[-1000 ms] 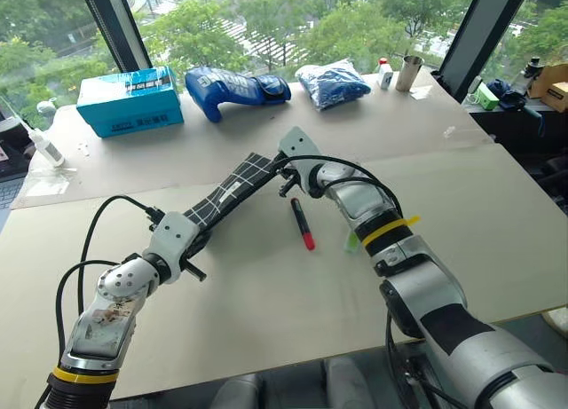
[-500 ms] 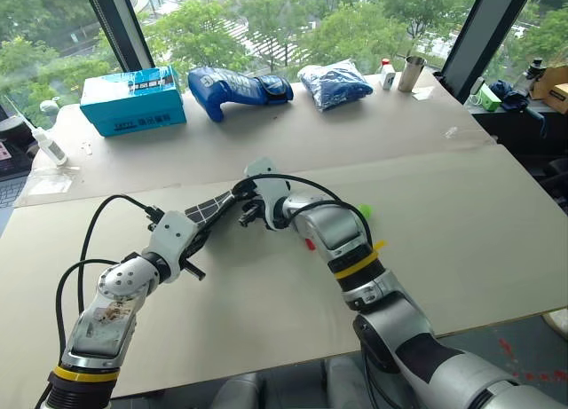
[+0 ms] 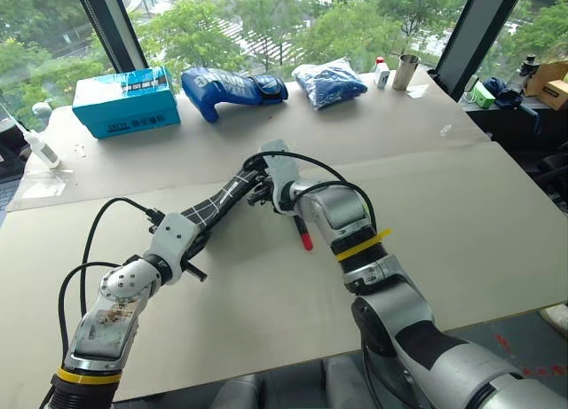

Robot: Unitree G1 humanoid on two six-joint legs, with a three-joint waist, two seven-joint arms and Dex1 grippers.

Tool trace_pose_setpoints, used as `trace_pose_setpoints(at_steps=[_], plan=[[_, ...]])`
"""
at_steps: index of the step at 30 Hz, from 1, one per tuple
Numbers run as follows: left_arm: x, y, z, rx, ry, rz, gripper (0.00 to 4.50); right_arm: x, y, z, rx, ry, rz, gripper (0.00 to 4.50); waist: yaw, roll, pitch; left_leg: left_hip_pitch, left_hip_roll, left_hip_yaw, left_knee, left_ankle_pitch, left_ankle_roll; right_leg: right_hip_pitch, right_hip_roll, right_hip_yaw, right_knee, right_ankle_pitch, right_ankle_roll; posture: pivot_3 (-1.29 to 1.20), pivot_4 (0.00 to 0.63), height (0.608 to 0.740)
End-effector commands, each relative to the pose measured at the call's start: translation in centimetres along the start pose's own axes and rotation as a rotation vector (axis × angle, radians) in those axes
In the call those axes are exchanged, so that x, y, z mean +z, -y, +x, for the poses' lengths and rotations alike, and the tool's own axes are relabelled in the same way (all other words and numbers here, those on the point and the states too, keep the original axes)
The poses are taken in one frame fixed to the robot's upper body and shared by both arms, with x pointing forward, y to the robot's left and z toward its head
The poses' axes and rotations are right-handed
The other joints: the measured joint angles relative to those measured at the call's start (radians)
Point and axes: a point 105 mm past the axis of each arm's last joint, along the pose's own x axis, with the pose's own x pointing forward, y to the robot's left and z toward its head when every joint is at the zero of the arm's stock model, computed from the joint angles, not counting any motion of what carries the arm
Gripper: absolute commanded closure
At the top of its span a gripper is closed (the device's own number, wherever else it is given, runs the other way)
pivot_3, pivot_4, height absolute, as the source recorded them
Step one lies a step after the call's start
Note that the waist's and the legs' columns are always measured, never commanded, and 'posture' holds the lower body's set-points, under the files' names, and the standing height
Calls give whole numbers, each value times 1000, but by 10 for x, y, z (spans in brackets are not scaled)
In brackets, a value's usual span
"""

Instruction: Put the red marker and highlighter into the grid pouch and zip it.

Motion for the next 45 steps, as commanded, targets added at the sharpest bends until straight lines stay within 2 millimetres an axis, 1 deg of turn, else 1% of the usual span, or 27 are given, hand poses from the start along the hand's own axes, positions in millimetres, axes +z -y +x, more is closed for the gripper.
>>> trace_pose_setpoints(at_steps=[1, 6, 8, 12, 15, 19, 24, 26, 27, 29, 31, 32, 33, 36, 39, 42, 44, 45], plan=[[9, -4, 2, 11, 22, 12, 4500, 9, -45, 4, 141, 20, -46, 4492, 3, 0, 0, 0, 0, 0, 0, 0, 0, 0, 0, 0, 0, 0, 0, 0, 150, 740], [11, -3, 4, 10, 27, 5, 4500, 2, -76, 15, 210, -18, -129, 4492, 3, 0, 0, 0, -1, 0, 1, 0, 0, 0, 0, 0, 0, 0, 0, 0, 150, 740], [11, -2, 4, 12, 27, 1, 4500, -2, -79, 19, 205, -33, -190, 4492, 3, 0, 0, 0, -1, 0, 1, 0, 0, 0, 0, 0, 0, 0, 0, 0, 150, 740], [8, 0, 3, 17, 24, -8, 4500, -4, -63, 22, 145, -36, -258, 4492, 3, 0, 0, 0, -1, 0, 1, 0, 0, 0, 0, 0, 0, 0, 0, 0, 150, 740], [7, 0, 2, 18, 22, -10, 4500, -2, -47, 22, 79, -28, -300, 4492, 3, 0, 0, 0, -1, 0, 1, 0, 0, 0, 0, 0, 0, 0, 0, 0, 150, 740], [5, 0, 2, 16, 17, -9, 4500, 14, -11, 18, -41, 13, -248, 4492, 3, 0, 0, 0, -1, 0, 1, 0, -1, 0, 0, 0, 0, 0, 0, 0, 150, 740], [3, 0, 2, 10, 11, -4, 4500, 37, 12, 8, -112, 74, -178, 4492, 2, 0, 0, 0, -1, 0, 1, 0, -1, 0, 1, 0, 0, 0, 0, 0, 150, 740], [3, 0, 2, 9, 10, -3, 4500, 42, 13, 5, -111, 89, -149, 4492, 2, 0, 0, 0, -1, 0, 0, 0, -1, 0, 1, 0, 0, 0, 0, 0, 150, 740], [2, 0, 2, 7, 9, -2, 4500, 44, 10, 5, -100, 93, -142, 4492, 2, 0, 0, 0, 0, 0, 0, -1, -1, 0, 2, 0, 0, 0, 0, 0, 150, 740], [2, 0, 3, 3, 9, -1, 4500, 39, -16, 9, -9, 80, -161, 4492, 1, 0, 0, 0, 0, 0, 1, -1, -1, 0, 2, 0, 0, 0, 0, 0, 150, 740], [3, 0, 4, 1, 11, 1, 4500, 25, -45, 13, 85, 46, -218, 4492, -1, 0, 0, 0, 0, 0, 0, -1, -1, 0, 2, 0, 0, 0, 0, 0, 150, 740], [3, 0, 4, 1, 11, 1, 4500, 18, -54, 15, 106, 31, -238, 4492, -2, 0, 0, 0, 1, 0, 0, -1, -1, -1, 3, 1, 0, 0, -1, 0, 150, 740], [3, -1, 4, 2, 12, 1, 4500, 13, -60, 17, 113, 19, -250, 4492, -2, 0, 0, 0, 2, 0, 1, -1, -1, -1, 3, 1, 0, 0, -1, 0, 150, 740], [3, -1, 3, 2, 12, 0, 4500, 7, -71, 20, 132, 5, -258, 4492, 3, 0, 0, 0, 2, 0, 1, -1, -1, -1, 3, 2, 0, 0, -1, 0, 150, 740], [1, 1, 2, -1, 9, -3, 4500, 9, -95, 25, 197, 8, -303, 4492, 3, 0, 0, 0, 1, 0, 1, -1, -1, -1, 3, 2, 0, 1, -1, 0, 150, 740], [1, 2, 2, -1, 9, -5, 4500, 6, -106, 26, 255, -2, -337, 4492, 3, 0, 0, 0, 1, 0, 1, -1, -1, -1, 3, 2, 0, 1, -1, 0, 150, 740], [1, 2, 2, 1, 10, -7, 4500, 5, -101, 26, 247, -4, -345, 4492, 1, 0, 0, 0, 1, 0, 1, -1, -2, -1, 4, 2, 0, 1, -1, 0, 150, 740], [1, 2, 1, 4, 10, -10, 4500, 6, -91, 27, 213, -5, -346, 4492, 1, 0, 0, 0, 2, 0, 1, -1, -2, -1, 4, 2, 0, 1, -1, 0, 150, 740]])
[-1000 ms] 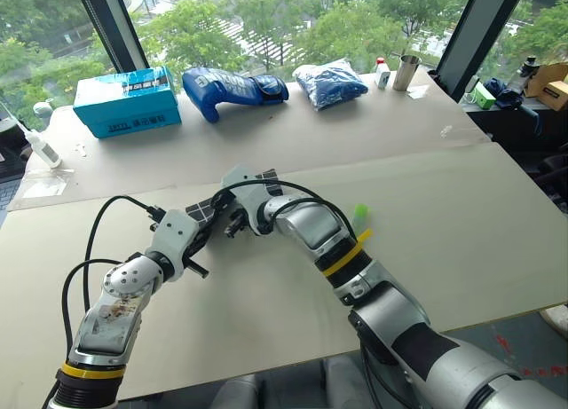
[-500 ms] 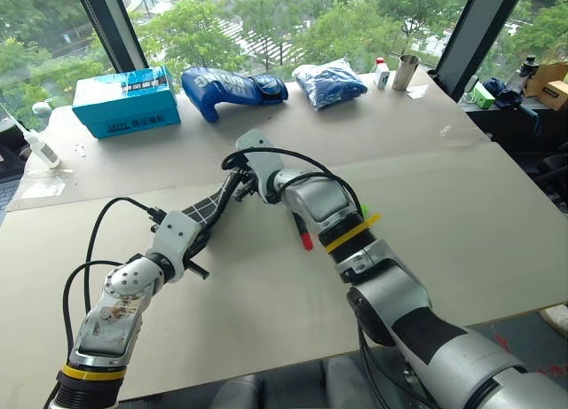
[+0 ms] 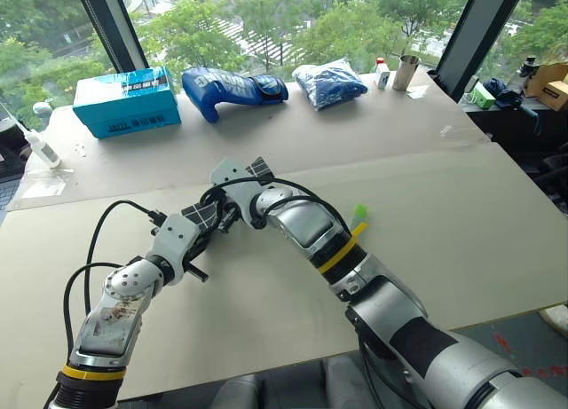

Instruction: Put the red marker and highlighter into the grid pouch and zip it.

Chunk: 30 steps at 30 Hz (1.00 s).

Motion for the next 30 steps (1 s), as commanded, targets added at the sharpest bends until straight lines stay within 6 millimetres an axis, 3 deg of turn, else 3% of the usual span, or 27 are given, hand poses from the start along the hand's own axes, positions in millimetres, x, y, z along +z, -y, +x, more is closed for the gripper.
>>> trace_pose_setpoints(at_steps=[1, 5, 9, 14, 23, 30], plan=[[12, 1, -3, 8, 50, 27, 4500, 28, -29, 7, 77, 96, -19, 4492, 1, 0, 0, 0, 0, 0, 0, 0, 0, 0, 0, 0, 0, 0, 0, 0, 150, 740], [11, 2, -3, 12, 49, 22, 4500, 10, 27, -1, -91, 65, 24, 4492, 2, 0, 0, 0, 0, 0, 0, 0, 0, 0, 0, 0, 0, 0, 0, 0, 150, 740], [11, 1, -3, 18, 50, 21, 4500, -2, 55, -13, -159, 66, 78, 4492, 2, 0, 0, 0, 0, 0, 0, 0, 0, 0, 0, 0, 0, 0, 0, 0, 150, 740], [12, -1, -2, 25, 53, 20, 4500, -12, 68, -26, -182, 82, 197, 4492, 2, 0, 0, 0, 0, 0, 0, 0, 0, 0, 0, 0, 0, 0, 0, 0, 150, 740], [14, -2, 3, 28, 58, 16, 4500, -20, 53, -41, -112, 149, 344, 4492, 3, 0, 0, 0, 1, 0, 0, 0, 0, 0, 0, 0, 0, 0, -1, 0, 150, 740], [15, -4, 5, 32, 60, 16, 4500, -19, 41, -46, -51, 172, 331, 2335, 3, 0, 0, 0, 1, 0, 0, 0, 0, 0, 0, 0, 0, 0, -1, 0, 150, 740]])
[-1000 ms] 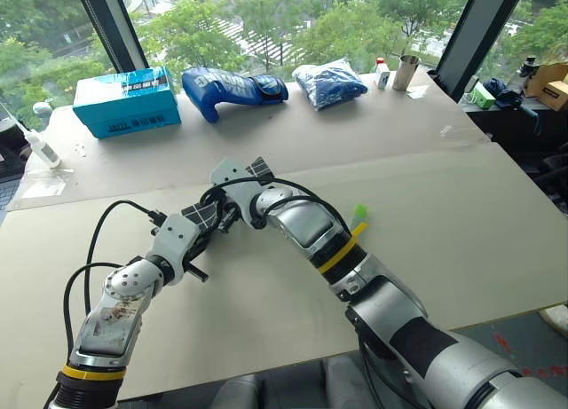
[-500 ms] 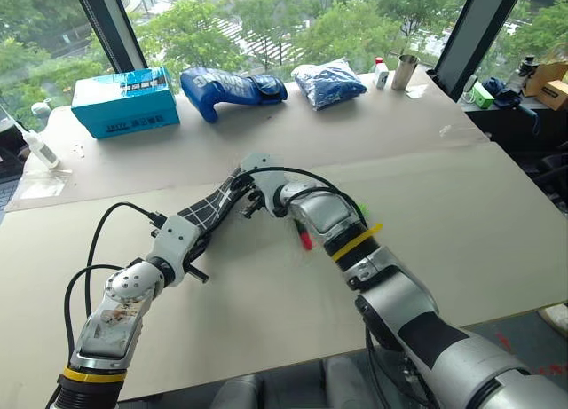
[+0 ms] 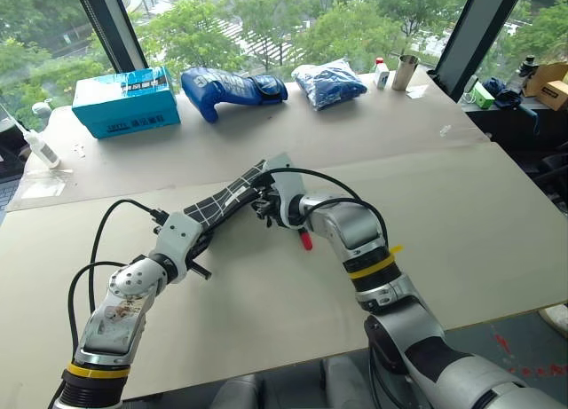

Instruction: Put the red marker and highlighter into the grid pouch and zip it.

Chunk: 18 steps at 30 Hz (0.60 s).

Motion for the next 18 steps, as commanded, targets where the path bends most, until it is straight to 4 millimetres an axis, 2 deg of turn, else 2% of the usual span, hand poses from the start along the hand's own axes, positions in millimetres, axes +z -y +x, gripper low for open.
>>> trace_pose_setpoints(at_steps=[1, 3, 13, 18], plan=[[10, -5, 1, 21, 40, 23, 4500, 10, -10, -4, 47, 35, 7, 1908, 0, 0, 0, 0, 0, 0, 0, 0, 0, 0, 0, 0, 0, 0, 0, 0, 150, 740], [10, -5, 1, 22, 41, 22, 4500, 10, -9, -5, 49, 33, 42, 1258, 0, 0, 0, 0, 0, 0, 0, 0, 0, 0, 0, 0, 0, 0, 0, 0, 150, 740], [11, -6, 1, 30, 42, 20, 4500, 11, 4, -12, 11, 26, 40, 1258, 1, 0, 0, 0, 0, 0, 0, 0, 0, 0, 0, 0, 0, 0, 0, 0, 150, 740], [11, -7, 2, 31, 43, 21, 4500, 12, 1, -16, 7, 31, 30, 1258, 0, 0, 0, 0, 0, 0, 0, 0, 0, 0, 0, 0, 0, 0, 0, 0, 150, 740]])
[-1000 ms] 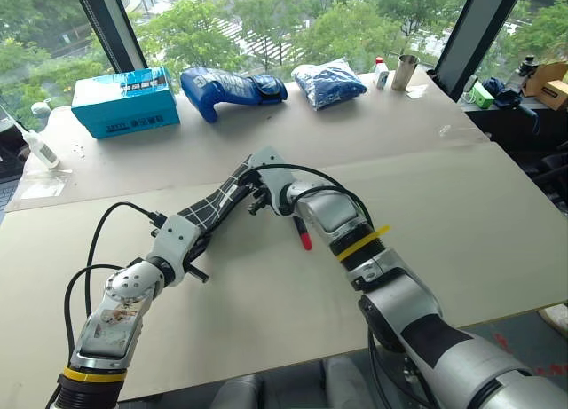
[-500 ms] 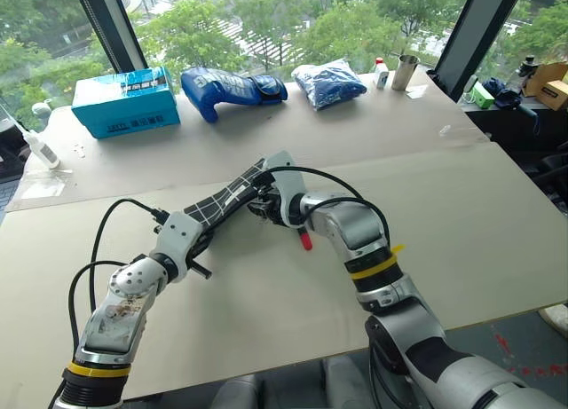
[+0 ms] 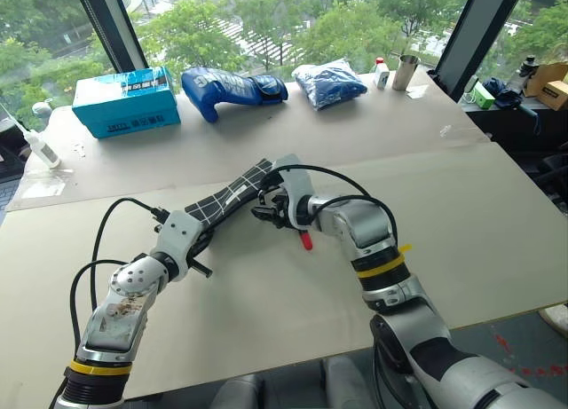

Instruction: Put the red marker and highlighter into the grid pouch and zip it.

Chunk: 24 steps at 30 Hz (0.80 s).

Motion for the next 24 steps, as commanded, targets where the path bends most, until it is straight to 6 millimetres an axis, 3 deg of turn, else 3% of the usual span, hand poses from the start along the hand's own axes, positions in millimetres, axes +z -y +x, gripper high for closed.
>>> trace_pose_setpoints(at_steps=[1, 11, 12, 14, 20, 24], plan=[[10, -5, 0, 24, 40, 25, 4500, 18, -10, -7, 18, 72, -21, 1258, 0, 0, 0, 0, 0, 0, 0, 0, 0, 0, 0, 0, 0, 0, 0, 0, 150, 740], [9, -5, 0, 22, 37, 26, 4500, 28, -18, -4, 23, 110, -19, 1258, 1, 0, 0, 0, 0, 0, 0, 0, 0, 0, 0, 0, 0, 0, 0, 0, 150, 740], [9, -5, 0, 23, 37, 27, 4500, 29, -18, -4, 22, 111, -22, 1756, 1, 0, 0, 0, 0, 0, 0, 0, 0, 0, 0, 0, 0, 0, 0, 0, 150, 740], [9, -5, 0, 25, 36, 27, 4500, 29, -18, -4, 24, 119, -31, 2228, 1, 0, 0, 0, 0, 0, 0, 0, 0, 0, 0, 0, 0, 0, 0, 0, 150, 740], [9, -5, -1, 25, 33, 29, 4500, 32, -18, -5, 22, 129, -59, 4311, 1, 0, 0, 0, 0, 0, 0, 0, 0, 0, 0, 0, 0, 0, 0, 0, 150, 740], [8, -5, -1, 24, 32, 31, 4500, 32, -19, -4, 22, 130, -67, 4475, 1, 0, 0, 0, 0, 0, 0, 0, 0, 0, 0, 0, 0, 0, 0, 0, 150, 740]])
